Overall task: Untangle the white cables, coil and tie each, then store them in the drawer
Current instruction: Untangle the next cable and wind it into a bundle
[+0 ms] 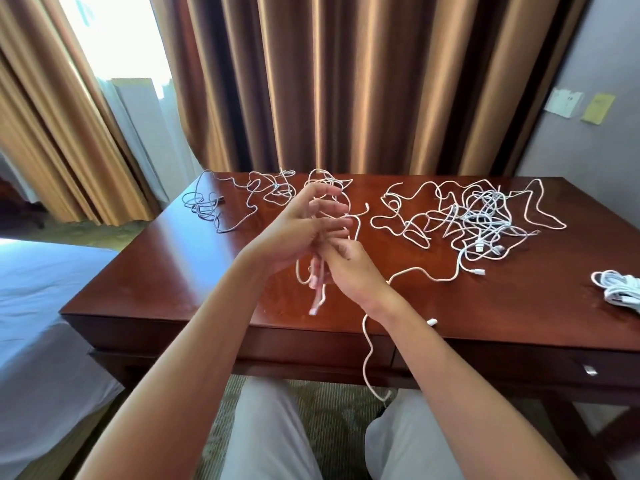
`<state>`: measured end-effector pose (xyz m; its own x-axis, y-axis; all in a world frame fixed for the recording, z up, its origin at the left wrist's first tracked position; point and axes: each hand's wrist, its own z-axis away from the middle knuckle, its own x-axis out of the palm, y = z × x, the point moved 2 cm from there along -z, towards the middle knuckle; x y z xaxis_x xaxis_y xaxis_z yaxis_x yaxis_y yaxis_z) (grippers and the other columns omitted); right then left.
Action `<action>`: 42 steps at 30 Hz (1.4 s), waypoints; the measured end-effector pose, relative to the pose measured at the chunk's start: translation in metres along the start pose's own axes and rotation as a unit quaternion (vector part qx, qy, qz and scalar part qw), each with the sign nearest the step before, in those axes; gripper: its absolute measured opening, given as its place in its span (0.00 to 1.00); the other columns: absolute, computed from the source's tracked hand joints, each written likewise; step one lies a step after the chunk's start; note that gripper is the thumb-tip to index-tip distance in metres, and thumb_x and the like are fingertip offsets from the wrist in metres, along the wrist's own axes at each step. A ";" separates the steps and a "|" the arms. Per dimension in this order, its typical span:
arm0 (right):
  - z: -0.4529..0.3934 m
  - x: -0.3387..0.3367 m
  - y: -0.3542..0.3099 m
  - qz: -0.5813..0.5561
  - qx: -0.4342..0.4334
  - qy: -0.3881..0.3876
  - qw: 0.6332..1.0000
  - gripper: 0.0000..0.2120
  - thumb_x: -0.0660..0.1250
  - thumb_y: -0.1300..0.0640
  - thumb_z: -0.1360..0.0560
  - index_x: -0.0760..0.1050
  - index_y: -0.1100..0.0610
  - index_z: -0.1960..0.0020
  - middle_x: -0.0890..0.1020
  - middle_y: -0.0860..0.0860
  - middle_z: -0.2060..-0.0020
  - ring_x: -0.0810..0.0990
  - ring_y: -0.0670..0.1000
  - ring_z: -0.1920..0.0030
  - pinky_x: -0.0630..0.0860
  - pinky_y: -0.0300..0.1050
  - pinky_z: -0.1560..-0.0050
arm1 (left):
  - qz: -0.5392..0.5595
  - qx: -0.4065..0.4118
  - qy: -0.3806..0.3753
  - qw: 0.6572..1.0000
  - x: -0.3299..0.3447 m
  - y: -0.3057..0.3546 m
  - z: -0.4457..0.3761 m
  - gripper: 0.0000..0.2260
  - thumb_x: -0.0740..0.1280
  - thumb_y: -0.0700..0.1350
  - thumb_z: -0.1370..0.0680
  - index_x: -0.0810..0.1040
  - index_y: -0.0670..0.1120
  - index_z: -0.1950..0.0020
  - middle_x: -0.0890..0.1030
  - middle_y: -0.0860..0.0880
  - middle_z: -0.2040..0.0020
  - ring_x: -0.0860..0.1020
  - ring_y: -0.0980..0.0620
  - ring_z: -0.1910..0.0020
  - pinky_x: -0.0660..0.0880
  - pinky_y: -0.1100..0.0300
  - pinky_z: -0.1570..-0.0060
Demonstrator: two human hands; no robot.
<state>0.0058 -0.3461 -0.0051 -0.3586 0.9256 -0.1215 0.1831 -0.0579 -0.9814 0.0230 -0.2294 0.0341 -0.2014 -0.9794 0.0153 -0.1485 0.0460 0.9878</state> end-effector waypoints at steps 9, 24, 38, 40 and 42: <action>-0.014 -0.025 0.007 0.009 0.054 0.118 0.992 0.18 0.52 0.53 0.13 0.71 0.57 0.58 0.66 0.42 0.78 0.63 0.41 0.79 0.61 0.37 0.78 | -0.269 0.036 0.174 0.947 -0.040 -0.026 0.000 0.11 0.65 0.41 0.18 0.77 0.49 0.37 0.79 0.49 0.50 0.81 0.54 0.64 0.80 0.53 0.58; -0.016 -0.044 -0.003 -0.174 0.098 0.075 0.977 0.16 0.52 0.52 0.13 0.68 0.55 0.57 0.61 0.44 0.76 0.57 0.42 0.78 0.56 0.34 0.80 | 0.214 -0.156 0.091 0.960 -0.014 -0.079 -0.002 0.21 0.58 0.55 0.16 0.72 0.39 0.34 0.83 0.42 0.53 0.82 0.45 0.56 0.80 0.52 0.50; -0.024 -0.048 0.008 0.000 0.062 0.145 0.987 0.13 0.57 0.56 0.16 0.79 0.57 0.50 0.67 0.47 0.71 0.63 0.43 0.75 0.63 0.36 0.76 | -0.013 -0.136 0.080 0.987 -0.021 -0.068 -0.002 0.12 0.54 0.45 0.13 0.73 0.41 0.48 0.66 0.50 0.68 0.62 0.57 0.75 0.61 0.66 0.77; -0.022 -0.044 0.005 -0.005 0.034 0.114 0.993 0.12 0.57 0.56 0.15 0.78 0.57 0.50 0.66 0.46 0.71 0.63 0.43 0.74 0.62 0.37 0.75 | -0.093 -0.116 0.079 0.986 -0.021 -0.065 -0.001 0.11 0.55 0.43 0.14 0.74 0.42 0.50 0.72 0.48 0.66 0.69 0.56 0.74 0.64 0.66 0.75; -0.021 -0.038 0.000 -0.017 0.012 0.082 0.996 0.13 0.56 0.60 0.16 0.78 0.57 0.51 0.67 0.46 0.73 0.63 0.43 0.75 0.62 0.37 0.74 | -0.128 -0.082 0.076 0.985 -0.021 -0.063 -0.001 0.09 0.58 0.41 0.15 0.75 0.44 0.52 0.82 0.45 0.61 0.78 0.53 0.68 0.68 0.66 0.71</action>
<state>0.0384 -0.3737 0.0029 -0.2091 0.9758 -0.0640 0.1499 -0.0327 -0.9882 0.0379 -0.2116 -0.0279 -0.0290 -0.9734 -0.2274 -0.0147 -0.2271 0.9738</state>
